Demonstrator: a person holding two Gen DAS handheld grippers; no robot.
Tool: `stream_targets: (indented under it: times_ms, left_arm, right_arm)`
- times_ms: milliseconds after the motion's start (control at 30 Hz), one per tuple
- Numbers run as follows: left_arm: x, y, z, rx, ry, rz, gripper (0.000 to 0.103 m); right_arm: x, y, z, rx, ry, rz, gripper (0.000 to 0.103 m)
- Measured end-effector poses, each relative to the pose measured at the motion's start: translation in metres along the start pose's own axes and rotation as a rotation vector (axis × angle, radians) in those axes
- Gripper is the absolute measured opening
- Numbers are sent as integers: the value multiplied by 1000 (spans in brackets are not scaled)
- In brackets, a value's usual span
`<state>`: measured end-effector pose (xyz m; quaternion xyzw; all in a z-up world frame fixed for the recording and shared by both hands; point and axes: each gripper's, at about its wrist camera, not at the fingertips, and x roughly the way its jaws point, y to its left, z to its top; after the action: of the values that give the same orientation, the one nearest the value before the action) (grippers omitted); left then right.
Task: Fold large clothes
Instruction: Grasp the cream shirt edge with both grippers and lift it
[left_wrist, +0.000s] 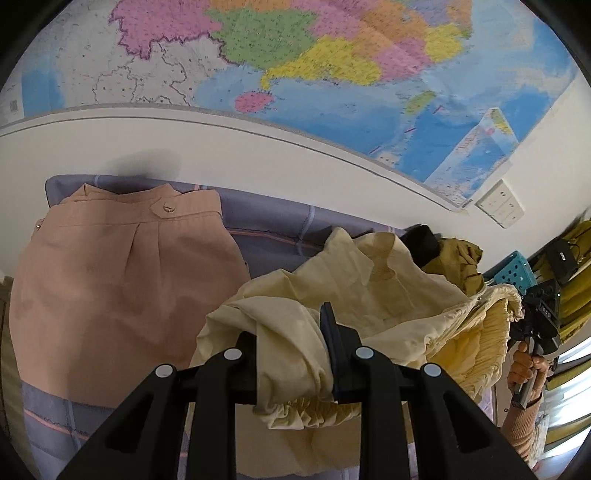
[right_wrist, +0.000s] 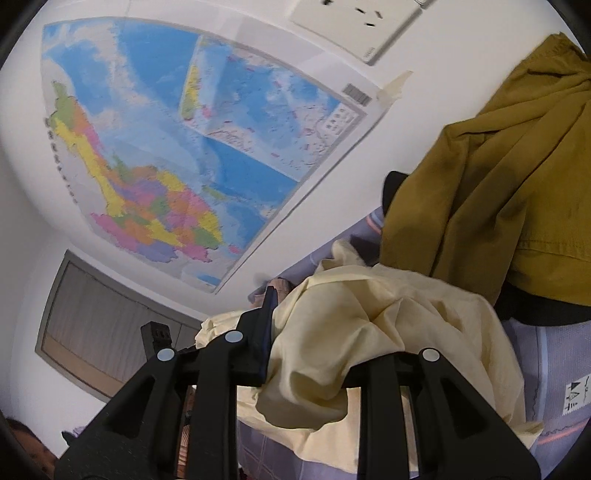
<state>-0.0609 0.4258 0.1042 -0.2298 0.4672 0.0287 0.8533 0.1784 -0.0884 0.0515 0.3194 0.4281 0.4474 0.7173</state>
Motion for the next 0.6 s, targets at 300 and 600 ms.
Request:
stream_targets:
  times_ms: [300,600]
  left_arm:
    - [38,10,26,-22,58,50,23]
    - [80,21,42,-66,122,89,25]
  right_arm:
    - [16,-15,16,47,7,-34,27]
    - [24,-15,22,54,3,-52,57]
